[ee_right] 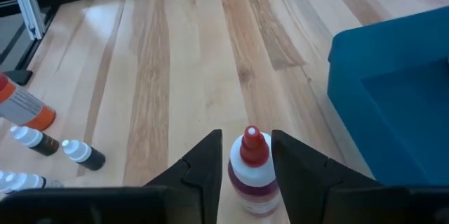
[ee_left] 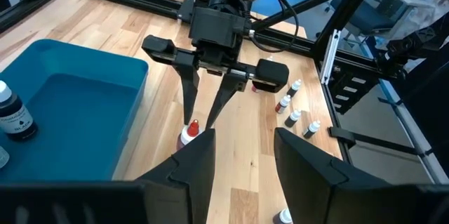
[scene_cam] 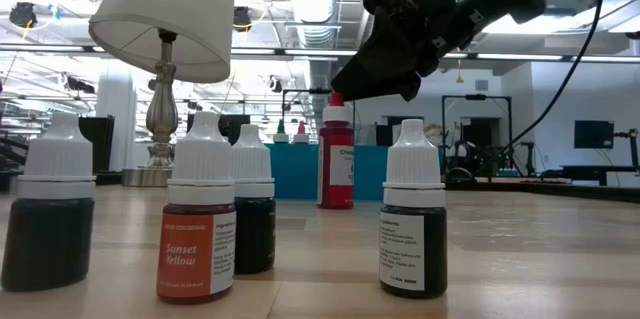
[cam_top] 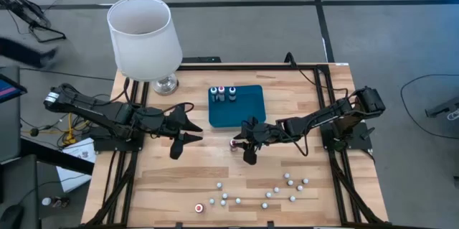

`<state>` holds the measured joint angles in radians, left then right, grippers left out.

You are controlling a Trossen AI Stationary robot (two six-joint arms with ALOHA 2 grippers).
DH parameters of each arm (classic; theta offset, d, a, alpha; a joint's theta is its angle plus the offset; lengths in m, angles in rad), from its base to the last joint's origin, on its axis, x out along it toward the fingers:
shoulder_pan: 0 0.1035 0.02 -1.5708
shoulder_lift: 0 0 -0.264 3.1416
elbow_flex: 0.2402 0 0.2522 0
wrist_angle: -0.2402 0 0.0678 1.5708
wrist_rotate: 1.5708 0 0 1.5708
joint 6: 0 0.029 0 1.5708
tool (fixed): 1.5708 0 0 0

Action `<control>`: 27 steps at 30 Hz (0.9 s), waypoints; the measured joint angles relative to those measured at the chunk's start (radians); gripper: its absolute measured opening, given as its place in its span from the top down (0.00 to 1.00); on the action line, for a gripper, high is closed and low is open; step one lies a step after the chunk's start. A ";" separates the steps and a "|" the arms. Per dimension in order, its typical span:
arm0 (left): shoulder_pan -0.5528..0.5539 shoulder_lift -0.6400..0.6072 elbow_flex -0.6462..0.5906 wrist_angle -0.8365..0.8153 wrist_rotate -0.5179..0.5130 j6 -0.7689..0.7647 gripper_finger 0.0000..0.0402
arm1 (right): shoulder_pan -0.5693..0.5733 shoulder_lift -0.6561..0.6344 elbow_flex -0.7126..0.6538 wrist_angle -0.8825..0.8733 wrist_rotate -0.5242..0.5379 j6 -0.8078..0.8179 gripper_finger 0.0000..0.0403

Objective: Pick & Place food coloring
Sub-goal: Put the large red food coloring bottle into the bin

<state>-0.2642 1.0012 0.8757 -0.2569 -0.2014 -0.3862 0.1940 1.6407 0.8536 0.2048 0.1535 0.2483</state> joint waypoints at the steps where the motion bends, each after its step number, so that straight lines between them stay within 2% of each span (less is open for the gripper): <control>1: 0.000 0.000 0.000 0.000 -0.005 0.000 0.66 | 0.000 0.000 0.000 0.003 0.000 -0.010 0.72; 8: 0.000 0.000 0.000 0.000 -0.016 0.000 0.66 | 0.000 0.051 0.002 0.081 0.000 -0.040 0.72; 22: 0.000 0.000 0.000 -0.031 -0.015 -0.042 0.66 | -0.013 0.063 0.001 0.073 0.022 -0.014 0.72; 27: 0.000 0.000 0.000 -0.031 -0.015 -0.042 0.66 | -0.013 0.063 0.001 0.070 0.031 -0.014 0.76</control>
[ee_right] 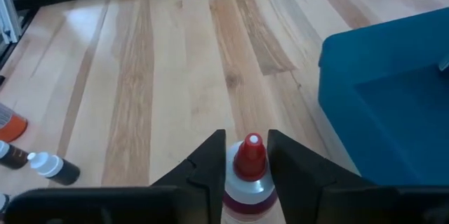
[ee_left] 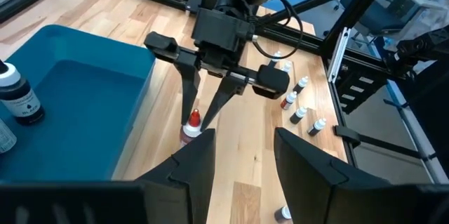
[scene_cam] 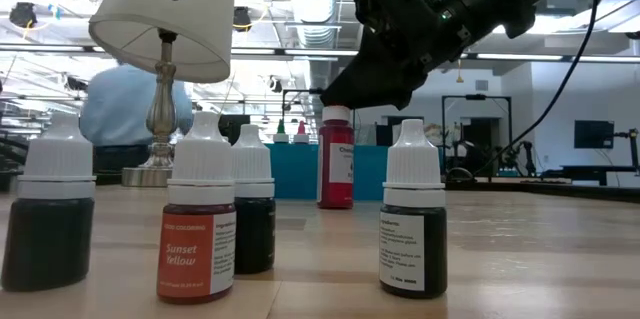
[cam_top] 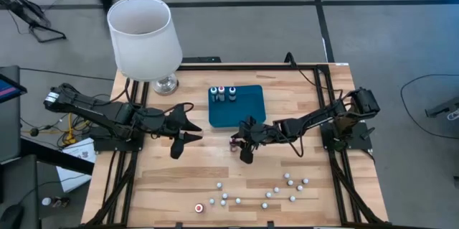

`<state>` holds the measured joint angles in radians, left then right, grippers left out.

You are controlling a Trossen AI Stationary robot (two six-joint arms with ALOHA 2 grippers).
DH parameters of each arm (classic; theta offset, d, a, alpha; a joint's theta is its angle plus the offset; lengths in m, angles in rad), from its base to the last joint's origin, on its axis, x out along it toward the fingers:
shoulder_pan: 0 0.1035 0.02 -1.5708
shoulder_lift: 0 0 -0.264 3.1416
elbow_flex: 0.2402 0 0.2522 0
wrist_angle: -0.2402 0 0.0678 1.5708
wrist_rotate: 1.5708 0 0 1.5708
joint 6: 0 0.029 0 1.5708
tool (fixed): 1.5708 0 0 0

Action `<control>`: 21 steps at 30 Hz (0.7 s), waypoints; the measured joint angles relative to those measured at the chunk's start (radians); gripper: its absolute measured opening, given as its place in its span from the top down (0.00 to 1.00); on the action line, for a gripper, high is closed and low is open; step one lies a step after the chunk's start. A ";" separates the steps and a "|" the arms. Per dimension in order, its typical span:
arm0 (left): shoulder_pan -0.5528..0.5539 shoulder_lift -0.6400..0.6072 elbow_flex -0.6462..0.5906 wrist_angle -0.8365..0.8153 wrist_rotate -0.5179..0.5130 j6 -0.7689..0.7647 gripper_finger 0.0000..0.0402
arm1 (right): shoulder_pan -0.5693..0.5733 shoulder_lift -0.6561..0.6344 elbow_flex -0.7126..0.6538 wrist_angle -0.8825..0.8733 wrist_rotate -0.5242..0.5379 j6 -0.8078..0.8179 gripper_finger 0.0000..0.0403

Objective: Pick & Place food coloring
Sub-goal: Put the large red food coloring bottle into the bin

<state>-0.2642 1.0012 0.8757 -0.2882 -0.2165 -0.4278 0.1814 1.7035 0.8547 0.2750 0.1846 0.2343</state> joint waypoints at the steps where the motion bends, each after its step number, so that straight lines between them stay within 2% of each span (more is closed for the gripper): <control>1: 0.000 0.000 0.000 0.000 0.000 0.000 0.66 | 0.000 0.000 0.000 0.000 0.000 -0.001 0.78; 9: 0.000 0.000 0.000 -0.012 0.000 0.000 0.66 | 0.002 -0.004 0.000 -0.002 0.000 -0.009 0.89; 21: 0.000 0.000 0.000 -0.013 0.000 0.000 0.66 | 0.002 -0.003 0.032 -0.015 -0.026 -0.025 0.90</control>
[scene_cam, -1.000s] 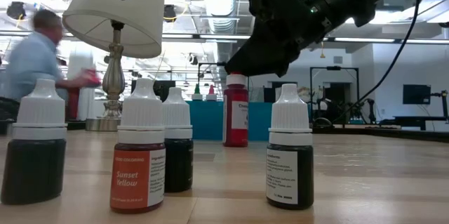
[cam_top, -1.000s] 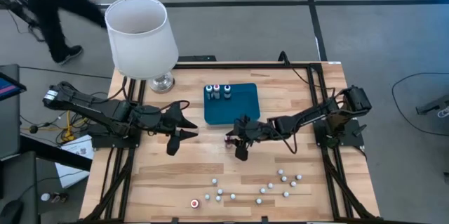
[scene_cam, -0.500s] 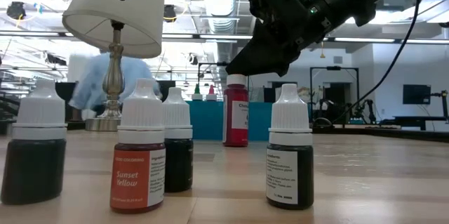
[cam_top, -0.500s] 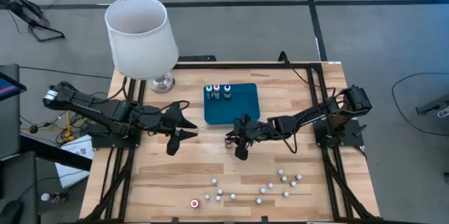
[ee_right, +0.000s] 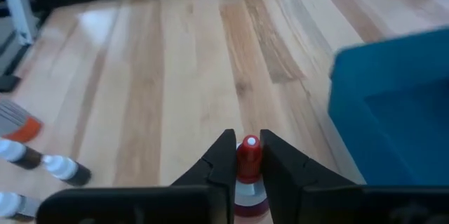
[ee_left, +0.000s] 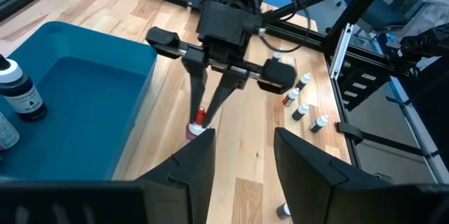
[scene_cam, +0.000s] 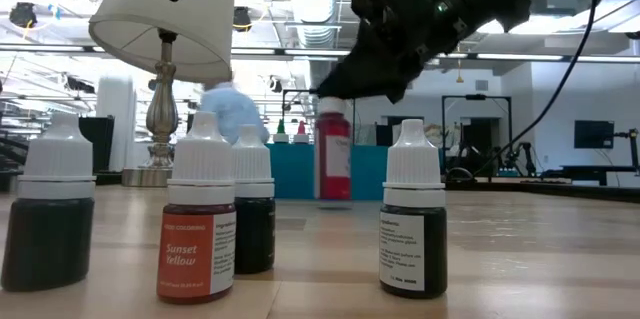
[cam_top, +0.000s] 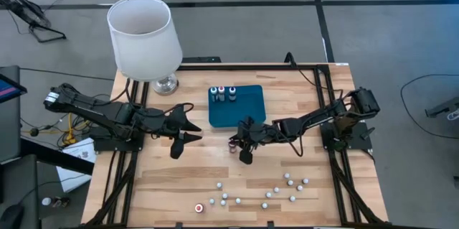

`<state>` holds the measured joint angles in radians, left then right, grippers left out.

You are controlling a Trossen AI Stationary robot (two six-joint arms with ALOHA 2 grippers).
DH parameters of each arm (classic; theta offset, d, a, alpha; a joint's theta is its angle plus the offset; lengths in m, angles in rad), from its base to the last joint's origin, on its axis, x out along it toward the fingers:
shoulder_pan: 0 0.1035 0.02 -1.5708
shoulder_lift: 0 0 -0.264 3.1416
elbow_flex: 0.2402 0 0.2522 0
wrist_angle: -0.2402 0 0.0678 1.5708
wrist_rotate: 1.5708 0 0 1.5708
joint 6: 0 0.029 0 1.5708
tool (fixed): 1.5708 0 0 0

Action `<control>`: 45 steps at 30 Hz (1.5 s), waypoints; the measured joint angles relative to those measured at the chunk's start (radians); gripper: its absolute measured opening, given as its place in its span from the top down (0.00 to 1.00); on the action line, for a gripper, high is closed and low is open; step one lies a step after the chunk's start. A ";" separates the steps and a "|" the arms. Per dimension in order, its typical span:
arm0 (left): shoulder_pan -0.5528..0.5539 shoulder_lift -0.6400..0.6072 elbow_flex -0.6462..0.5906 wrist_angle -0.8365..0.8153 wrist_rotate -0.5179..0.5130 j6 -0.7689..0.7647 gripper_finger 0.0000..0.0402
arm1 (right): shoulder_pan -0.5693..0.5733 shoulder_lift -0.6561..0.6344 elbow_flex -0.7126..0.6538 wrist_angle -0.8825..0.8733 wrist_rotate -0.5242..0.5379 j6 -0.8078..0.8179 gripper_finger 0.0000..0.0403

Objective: Pick & Place food coloring
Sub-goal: Put the large red food coloring bottle into the bin

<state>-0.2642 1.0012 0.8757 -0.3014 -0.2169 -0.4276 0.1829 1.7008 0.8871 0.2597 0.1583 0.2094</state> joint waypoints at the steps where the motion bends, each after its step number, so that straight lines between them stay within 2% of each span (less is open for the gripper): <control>1: 0.000 0.000 0.000 0.000 0.000 0.000 0.66 | 0.000 0.000 0.008 0.001 -0.003 -0.005 0.90; 12: 0.000 0.000 0.000 -0.001 0.000 0.000 0.66 | -0.005 -0.006 0.123 -0.153 -0.003 -0.051 0.90; 20: 0.000 0.000 0.000 -0.014 0.000 0.000 0.66 | -0.057 -0.128 0.154 -0.223 -0.002 -0.085 0.90; 25: 0.000 0.000 0.000 -0.024 0.000 0.000 0.66 | -0.124 -0.228 0.154 -0.334 -0.002 -0.127 0.91; 31: 0.000 0.000 0.000 -0.024 0.000 0.000 0.66 | -0.227 -0.290 0.154 -0.465 0.000 -0.147 0.90; 36: 0.000 0.000 0.000 -0.021 0.000 -0.002 0.66 | -0.310 -0.290 0.154 -0.478 -0.002 -0.185 0.90; 45: 0.000 0.000 0.000 -0.022 0.001 -0.031 0.66 | -0.459 -0.215 0.154 -0.428 -0.027 -0.210 0.89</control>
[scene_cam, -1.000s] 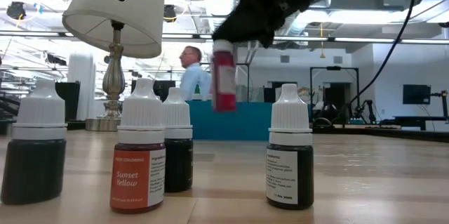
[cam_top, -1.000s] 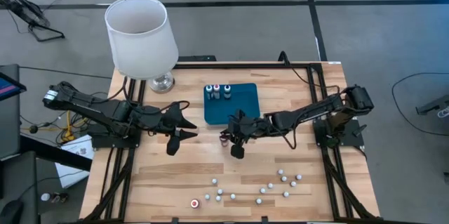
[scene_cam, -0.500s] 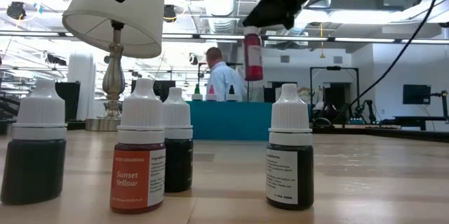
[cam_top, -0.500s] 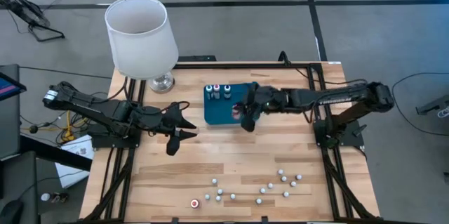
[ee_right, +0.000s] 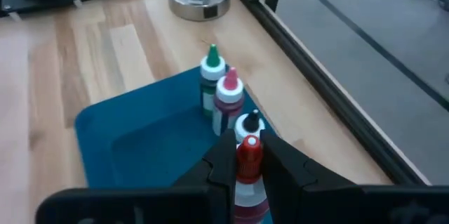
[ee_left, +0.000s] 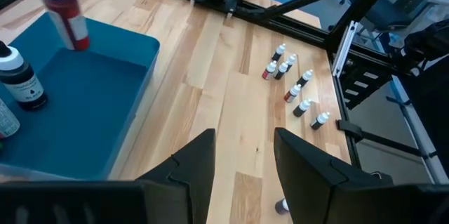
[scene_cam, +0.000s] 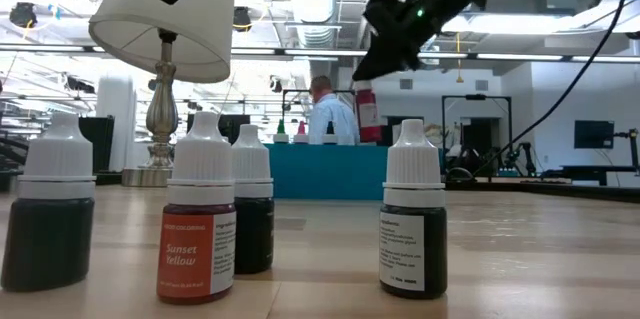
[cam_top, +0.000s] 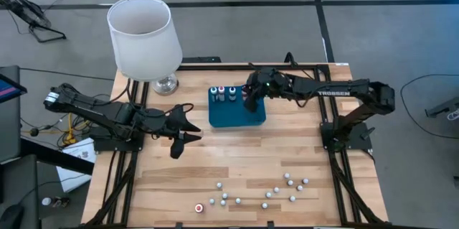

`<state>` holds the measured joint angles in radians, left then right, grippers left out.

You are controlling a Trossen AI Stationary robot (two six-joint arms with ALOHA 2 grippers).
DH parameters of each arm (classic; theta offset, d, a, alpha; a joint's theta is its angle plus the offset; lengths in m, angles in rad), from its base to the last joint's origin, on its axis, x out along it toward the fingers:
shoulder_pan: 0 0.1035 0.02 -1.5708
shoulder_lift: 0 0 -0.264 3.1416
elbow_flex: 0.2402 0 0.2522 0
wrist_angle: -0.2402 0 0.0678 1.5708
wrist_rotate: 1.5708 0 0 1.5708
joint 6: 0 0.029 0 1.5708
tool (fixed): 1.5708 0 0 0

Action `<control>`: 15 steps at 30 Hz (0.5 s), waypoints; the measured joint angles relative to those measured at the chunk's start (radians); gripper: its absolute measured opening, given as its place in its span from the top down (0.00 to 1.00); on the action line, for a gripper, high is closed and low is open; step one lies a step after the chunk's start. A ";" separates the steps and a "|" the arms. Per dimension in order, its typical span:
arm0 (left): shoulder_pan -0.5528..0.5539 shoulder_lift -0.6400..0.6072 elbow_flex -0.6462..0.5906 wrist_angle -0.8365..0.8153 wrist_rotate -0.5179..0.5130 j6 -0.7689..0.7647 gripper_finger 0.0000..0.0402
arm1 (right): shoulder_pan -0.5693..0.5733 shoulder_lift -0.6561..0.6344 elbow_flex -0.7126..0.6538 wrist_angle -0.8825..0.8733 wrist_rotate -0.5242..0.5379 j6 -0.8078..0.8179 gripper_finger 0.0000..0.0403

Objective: Pick & Place food coloring
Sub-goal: Put the large red food coloring bottle into the bin

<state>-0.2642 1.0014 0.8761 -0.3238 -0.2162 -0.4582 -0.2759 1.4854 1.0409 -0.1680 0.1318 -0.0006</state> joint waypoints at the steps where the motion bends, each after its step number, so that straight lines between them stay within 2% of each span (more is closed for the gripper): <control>1: 0.000 0.000 0.000 0.000 0.000 -0.002 0.66 | -0.014 0.010 0.000 0.012 -0.013 -0.004 0.90; 8: 0.000 0.000 0.000 0.000 -0.001 -0.026 0.66 | -0.072 0.102 0.000 0.084 -0.080 -0.011 0.89; 15: 0.000 0.000 0.000 0.000 -0.007 -0.053 0.66 | -0.087 0.173 0.000 0.157 -0.085 -0.034 0.90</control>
<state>-0.2643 1.0016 0.8761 -0.3242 -0.2228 -0.5110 -0.3625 1.6582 1.0409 -0.0113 0.0471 -0.0349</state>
